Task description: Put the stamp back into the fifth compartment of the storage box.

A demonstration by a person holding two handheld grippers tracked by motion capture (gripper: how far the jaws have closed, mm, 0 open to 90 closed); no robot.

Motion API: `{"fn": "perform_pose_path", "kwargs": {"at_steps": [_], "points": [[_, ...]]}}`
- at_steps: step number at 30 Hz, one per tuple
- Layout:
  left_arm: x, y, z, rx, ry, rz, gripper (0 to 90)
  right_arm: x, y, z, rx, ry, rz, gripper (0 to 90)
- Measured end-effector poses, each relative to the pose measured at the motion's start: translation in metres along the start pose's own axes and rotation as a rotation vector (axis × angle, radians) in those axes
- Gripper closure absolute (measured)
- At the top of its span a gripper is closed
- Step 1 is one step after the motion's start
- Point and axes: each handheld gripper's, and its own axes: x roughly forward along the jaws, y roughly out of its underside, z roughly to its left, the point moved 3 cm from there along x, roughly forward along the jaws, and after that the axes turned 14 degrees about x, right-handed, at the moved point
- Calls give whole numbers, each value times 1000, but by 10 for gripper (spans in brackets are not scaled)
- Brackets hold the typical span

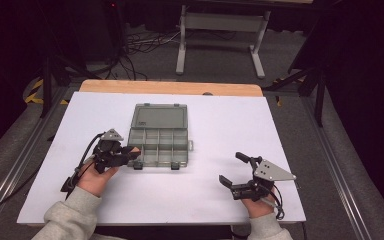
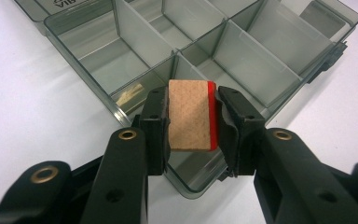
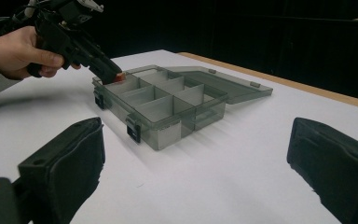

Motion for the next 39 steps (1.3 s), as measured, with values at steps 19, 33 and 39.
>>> {"fn": "perform_pose_path", "kwargs": {"at_steps": [19,33,39], "points": [[-11,-8,-4,41,31,-108,180,1,0,0,0,-1,1,48],[-35,-16,-10,53,82,-230,65,2,-1,0,-3,-5,-1,48],[-45,-17,-14,91,56,-286,41,3,-1,-1,-1,-8,0,48]]}}
